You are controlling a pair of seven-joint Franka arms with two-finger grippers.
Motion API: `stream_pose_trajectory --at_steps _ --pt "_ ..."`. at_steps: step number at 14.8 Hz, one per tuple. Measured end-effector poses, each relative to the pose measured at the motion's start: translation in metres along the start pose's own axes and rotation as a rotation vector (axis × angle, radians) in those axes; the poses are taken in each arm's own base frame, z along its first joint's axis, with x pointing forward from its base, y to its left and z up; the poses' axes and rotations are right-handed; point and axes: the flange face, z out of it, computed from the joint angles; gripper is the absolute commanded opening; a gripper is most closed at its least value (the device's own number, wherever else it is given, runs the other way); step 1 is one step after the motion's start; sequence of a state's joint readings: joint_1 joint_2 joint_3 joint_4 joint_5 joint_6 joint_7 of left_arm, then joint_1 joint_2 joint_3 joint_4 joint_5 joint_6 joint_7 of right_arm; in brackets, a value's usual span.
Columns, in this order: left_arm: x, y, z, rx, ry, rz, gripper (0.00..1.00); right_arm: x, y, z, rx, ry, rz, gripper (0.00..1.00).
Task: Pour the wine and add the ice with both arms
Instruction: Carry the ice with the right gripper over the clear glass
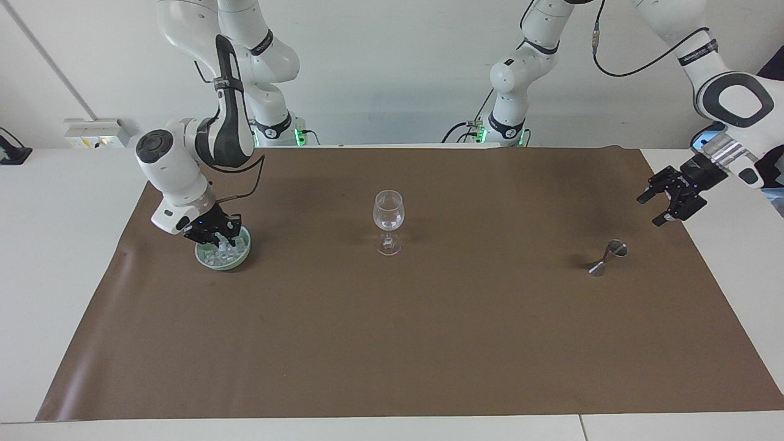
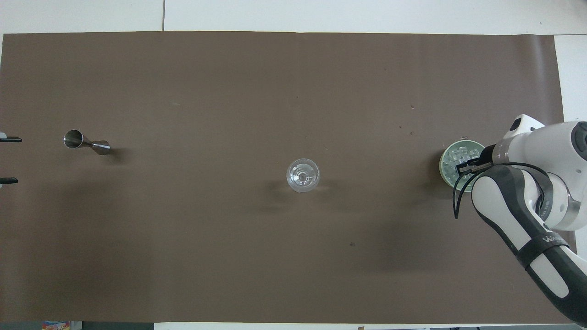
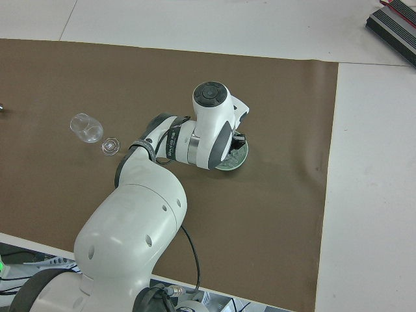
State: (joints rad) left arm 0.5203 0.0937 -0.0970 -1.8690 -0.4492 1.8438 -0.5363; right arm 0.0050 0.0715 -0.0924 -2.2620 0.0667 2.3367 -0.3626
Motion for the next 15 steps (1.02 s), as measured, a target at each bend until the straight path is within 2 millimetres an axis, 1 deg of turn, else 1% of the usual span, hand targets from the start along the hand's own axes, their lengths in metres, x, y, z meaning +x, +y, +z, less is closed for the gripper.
stream_pose_trajectory --at_steps 2,5,7,9,11,13,15 --pt "-0.028 0.035 -0.01 0.096 0.094 0.133 1.0 0.0 0.0 0.0 0.0 0.0 0.0 0.16" --pt "-0.091 0.09 -0.006 0.171 0.163 0.316 1.0 0.0 0.0 0.0 0.0 0.0 0.0 0.16" --pt "-0.128 0.115 -0.005 0.215 0.214 0.42 1.0 0.0 0.0 0.0 0.0 0.0 0.0 0.16" --pt "-0.16 0.132 -0.009 0.26 0.27 0.544 1.0 0.0 0.0 -0.001 0.001 -0.002 0.0 0.16" --pt "-0.187 0.148 -0.02 0.283 0.315 0.665 1.0 0.003 0.0 -0.006 0.007 -0.016 -0.001 0.16" --pt "-0.207 0.157 -0.034 0.298 0.323 0.743 1.0 0.007 0.001 -0.014 0.009 -0.018 -0.002 0.16" --pt "-0.224 0.161 -0.05 0.314 0.315 0.82 1.0 0.009 0.001 -0.017 0.008 -0.014 -0.003 0.16"
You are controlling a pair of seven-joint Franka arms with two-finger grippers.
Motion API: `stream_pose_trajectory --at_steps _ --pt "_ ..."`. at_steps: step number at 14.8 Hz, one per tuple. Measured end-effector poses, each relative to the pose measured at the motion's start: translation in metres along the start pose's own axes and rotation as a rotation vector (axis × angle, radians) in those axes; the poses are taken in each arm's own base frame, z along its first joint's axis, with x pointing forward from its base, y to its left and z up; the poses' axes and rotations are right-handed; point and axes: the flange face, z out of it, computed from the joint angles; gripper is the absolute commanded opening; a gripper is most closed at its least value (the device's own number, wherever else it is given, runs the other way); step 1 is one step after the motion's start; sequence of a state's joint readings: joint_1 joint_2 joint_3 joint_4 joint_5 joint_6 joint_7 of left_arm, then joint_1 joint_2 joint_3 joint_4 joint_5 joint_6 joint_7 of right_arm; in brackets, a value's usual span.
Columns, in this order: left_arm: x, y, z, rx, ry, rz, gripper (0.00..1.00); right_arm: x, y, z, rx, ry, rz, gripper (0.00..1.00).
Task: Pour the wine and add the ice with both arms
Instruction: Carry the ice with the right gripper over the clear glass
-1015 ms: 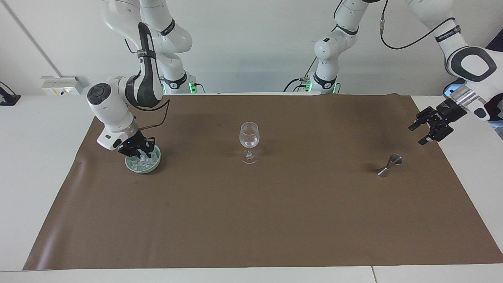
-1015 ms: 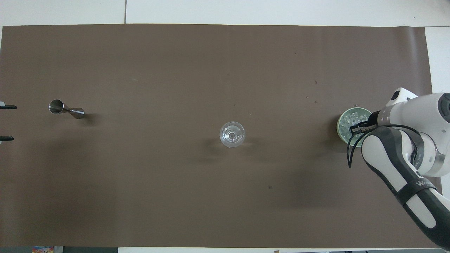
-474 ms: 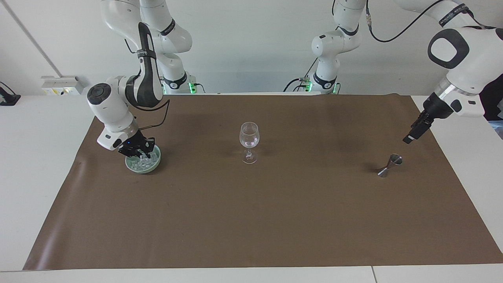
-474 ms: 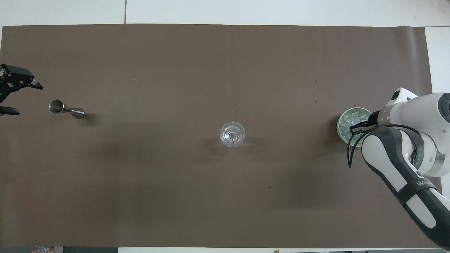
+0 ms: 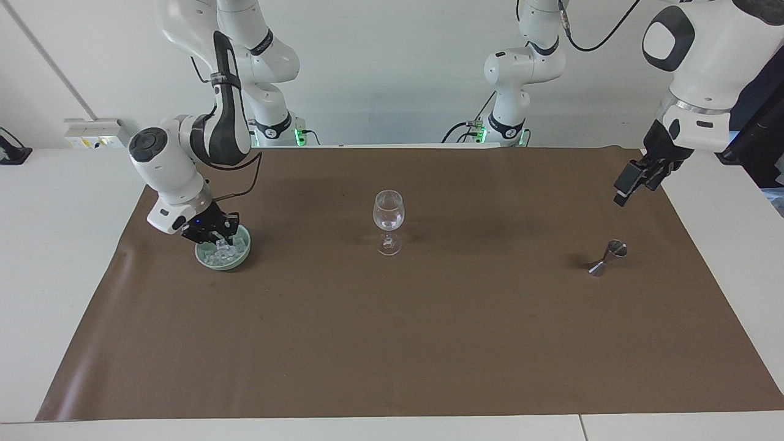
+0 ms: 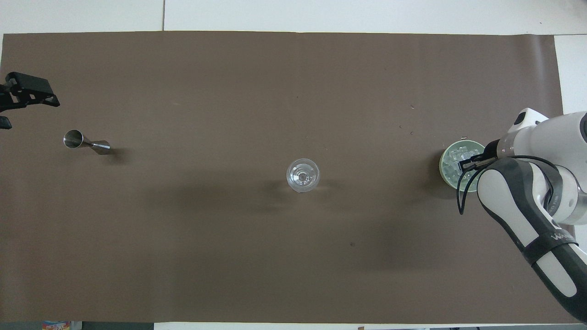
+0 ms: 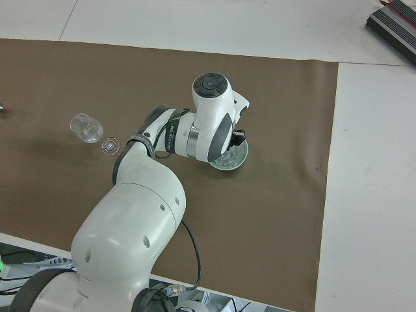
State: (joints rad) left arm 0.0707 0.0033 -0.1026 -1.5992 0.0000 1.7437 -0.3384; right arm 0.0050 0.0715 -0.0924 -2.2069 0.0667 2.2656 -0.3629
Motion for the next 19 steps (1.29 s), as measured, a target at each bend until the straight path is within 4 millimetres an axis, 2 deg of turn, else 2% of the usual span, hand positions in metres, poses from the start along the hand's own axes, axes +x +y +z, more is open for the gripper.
stream_pose_trajectory --at_steps 2,5,8,11,13,15,19 --pt "-0.007 0.007 -0.016 0.004 -0.016 0.076 1.0 0.001 0.0 -0.002 -0.001 0.003 -0.003 0.16" --pt "-0.013 0.004 -0.024 0.014 -0.045 0.138 1.0 0.005 -0.001 -0.01 -0.003 0.011 -0.018 0.16" --pt "-0.027 -0.008 -0.035 0.025 -0.104 0.251 1.0 0.018 -0.007 -0.042 0.004 0.005 -0.037 0.16" --pt "-0.048 -0.012 -0.047 0.037 -0.172 0.288 1.0 0.034 -0.028 -0.08 0.008 0.01 -0.079 0.16" --pt "-0.053 -0.014 -0.049 0.041 -0.194 0.288 1.0 0.045 -0.05 -0.105 0.013 0.009 -0.092 0.16" --pt "-0.056 -0.016 -0.047 0.047 -0.221 0.287 1.0 0.057 -0.082 -0.133 0.015 0.012 -0.084 0.17" --pt "-0.055 -0.016 -0.058 0.042 -0.201 0.289 1.0 0.071 -0.176 -0.187 0.019 0.032 -0.019 0.17"
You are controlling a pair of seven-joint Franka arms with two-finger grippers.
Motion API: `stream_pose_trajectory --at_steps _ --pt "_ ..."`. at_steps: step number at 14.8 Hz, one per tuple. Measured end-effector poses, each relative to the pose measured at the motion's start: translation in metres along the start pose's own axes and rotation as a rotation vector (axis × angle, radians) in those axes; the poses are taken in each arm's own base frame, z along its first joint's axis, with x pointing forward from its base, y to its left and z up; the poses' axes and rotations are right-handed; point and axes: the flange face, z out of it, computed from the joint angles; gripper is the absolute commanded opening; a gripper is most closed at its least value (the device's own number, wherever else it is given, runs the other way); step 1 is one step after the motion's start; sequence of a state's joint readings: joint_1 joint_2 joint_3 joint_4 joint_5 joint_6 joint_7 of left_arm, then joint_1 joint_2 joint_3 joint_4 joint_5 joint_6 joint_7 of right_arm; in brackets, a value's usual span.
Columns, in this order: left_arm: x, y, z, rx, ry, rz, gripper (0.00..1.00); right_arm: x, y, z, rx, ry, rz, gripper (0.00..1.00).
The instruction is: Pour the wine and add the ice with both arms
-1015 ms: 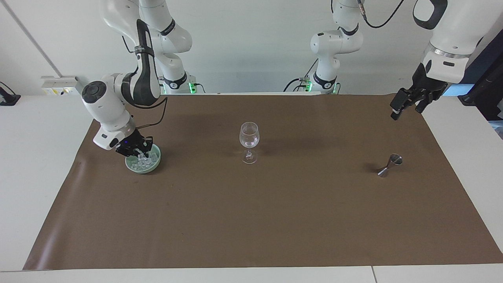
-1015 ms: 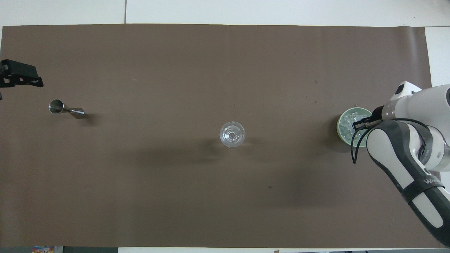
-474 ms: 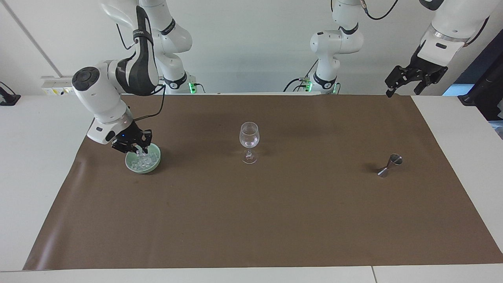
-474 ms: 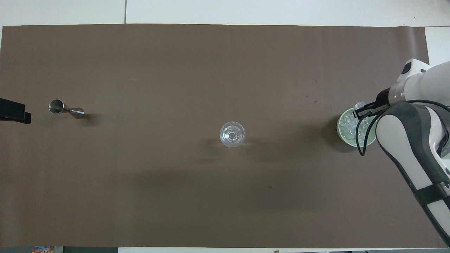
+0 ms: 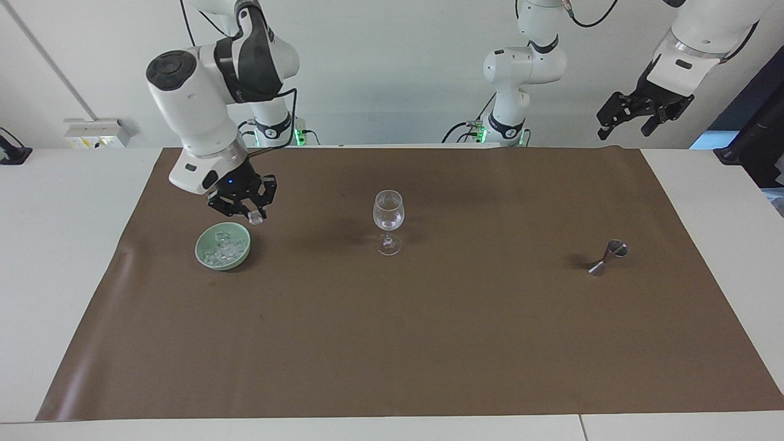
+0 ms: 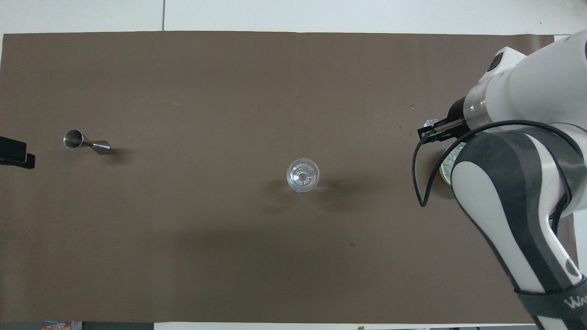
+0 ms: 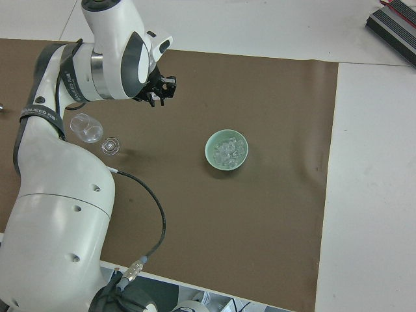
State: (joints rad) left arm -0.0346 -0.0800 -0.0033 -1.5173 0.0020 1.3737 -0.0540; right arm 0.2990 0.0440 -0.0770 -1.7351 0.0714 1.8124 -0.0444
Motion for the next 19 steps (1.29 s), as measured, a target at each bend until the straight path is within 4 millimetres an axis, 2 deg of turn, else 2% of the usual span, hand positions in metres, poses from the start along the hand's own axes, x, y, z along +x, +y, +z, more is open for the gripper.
stream_pose_trajectory --at_steps 4,6,10,14,16,19 --pt "0.015 0.001 0.004 0.0 -0.004 0.002 1.0 0.004 -0.101 -0.045 0.013 0.038 0.073 0.17" --pt "0.023 0.001 0.007 0.0 -0.009 0.003 1.0 0.007 -0.132 -0.052 0.021 0.057 0.093 0.17" --pt "0.024 0.002 0.008 0.0 -0.01 0.008 1.0 0.01 -0.171 -0.036 0.027 0.061 0.105 0.17" --pt "0.012 0.005 -0.006 0.0 0.017 0.014 1.0 0.01 -0.224 -0.002 0.011 0.049 0.096 0.17" --pt "0.001 0.006 -0.017 -0.001 0.037 0.018 1.0 0.013 -0.23 0.012 0.0 0.037 0.091 0.17" --pt "-0.004 0.005 -0.018 -0.002 0.038 0.016 1.0 0.014 -0.23 0.024 -0.015 0.02 0.089 0.17"
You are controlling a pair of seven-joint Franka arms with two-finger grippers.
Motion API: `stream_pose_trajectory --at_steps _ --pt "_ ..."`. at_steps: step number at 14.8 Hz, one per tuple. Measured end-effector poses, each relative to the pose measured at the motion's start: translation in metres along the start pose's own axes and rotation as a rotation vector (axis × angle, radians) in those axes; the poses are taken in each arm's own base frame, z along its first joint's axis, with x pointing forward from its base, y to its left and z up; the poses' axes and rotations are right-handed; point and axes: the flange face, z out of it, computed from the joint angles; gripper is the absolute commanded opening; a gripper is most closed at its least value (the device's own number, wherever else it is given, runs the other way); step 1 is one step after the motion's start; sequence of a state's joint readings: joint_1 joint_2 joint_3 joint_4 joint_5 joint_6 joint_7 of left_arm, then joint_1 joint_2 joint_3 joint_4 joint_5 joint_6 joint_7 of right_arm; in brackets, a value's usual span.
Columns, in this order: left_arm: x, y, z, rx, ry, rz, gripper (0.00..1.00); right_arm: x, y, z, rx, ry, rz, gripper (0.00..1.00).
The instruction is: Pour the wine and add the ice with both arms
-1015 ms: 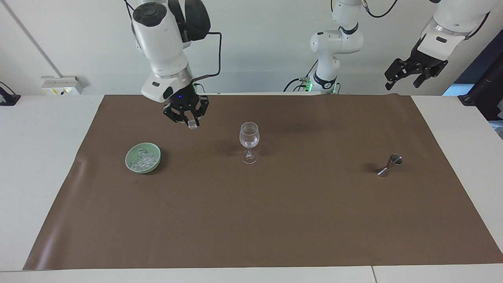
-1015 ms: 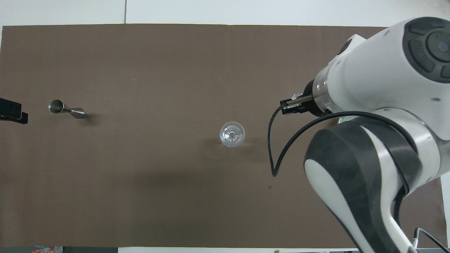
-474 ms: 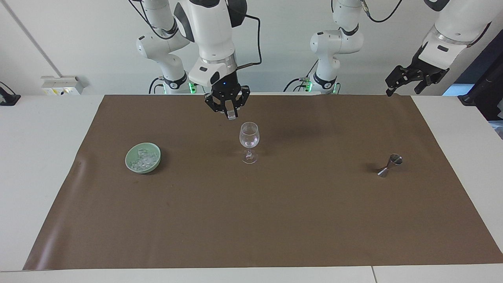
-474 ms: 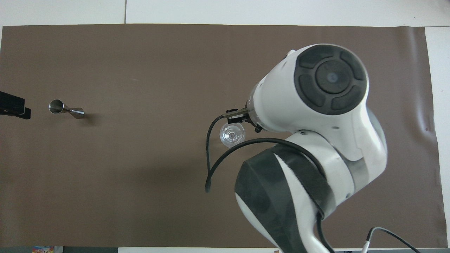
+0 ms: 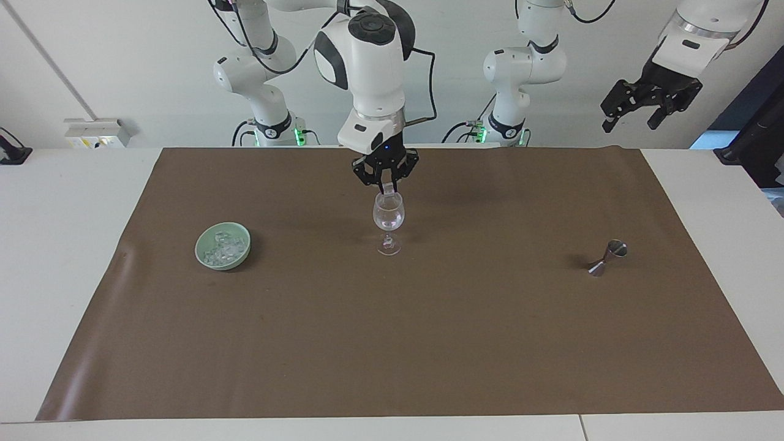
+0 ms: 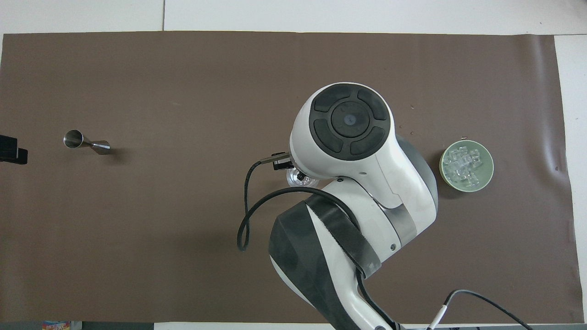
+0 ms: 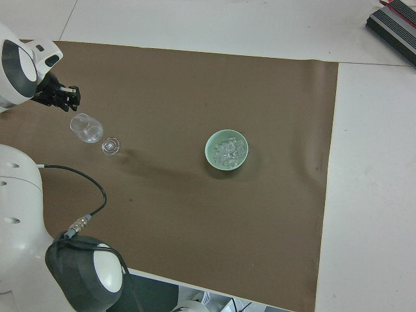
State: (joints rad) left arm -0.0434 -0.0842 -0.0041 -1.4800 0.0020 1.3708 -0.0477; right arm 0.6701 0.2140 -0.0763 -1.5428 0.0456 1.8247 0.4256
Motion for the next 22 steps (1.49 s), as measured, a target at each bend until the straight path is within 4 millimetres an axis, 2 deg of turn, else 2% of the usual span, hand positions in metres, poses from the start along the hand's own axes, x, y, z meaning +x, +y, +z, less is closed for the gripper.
stream_pose_trajectory --at_steps 8,12,22 --pt "0.015 -0.002 0.024 0.001 -0.041 -0.001 1.0 -0.021 -0.006 0.027 -0.058 -0.044 -0.038 0.17" --pt "0.023 -0.001 0.026 0.0 -0.012 0.001 1.0 -0.028 -0.003 0.03 -0.064 -0.055 -0.04 0.17" --pt "0.025 0.0 0.035 0.0 -0.017 0.007 1.0 -0.035 -0.004 0.041 -0.055 -0.043 -0.048 0.17"
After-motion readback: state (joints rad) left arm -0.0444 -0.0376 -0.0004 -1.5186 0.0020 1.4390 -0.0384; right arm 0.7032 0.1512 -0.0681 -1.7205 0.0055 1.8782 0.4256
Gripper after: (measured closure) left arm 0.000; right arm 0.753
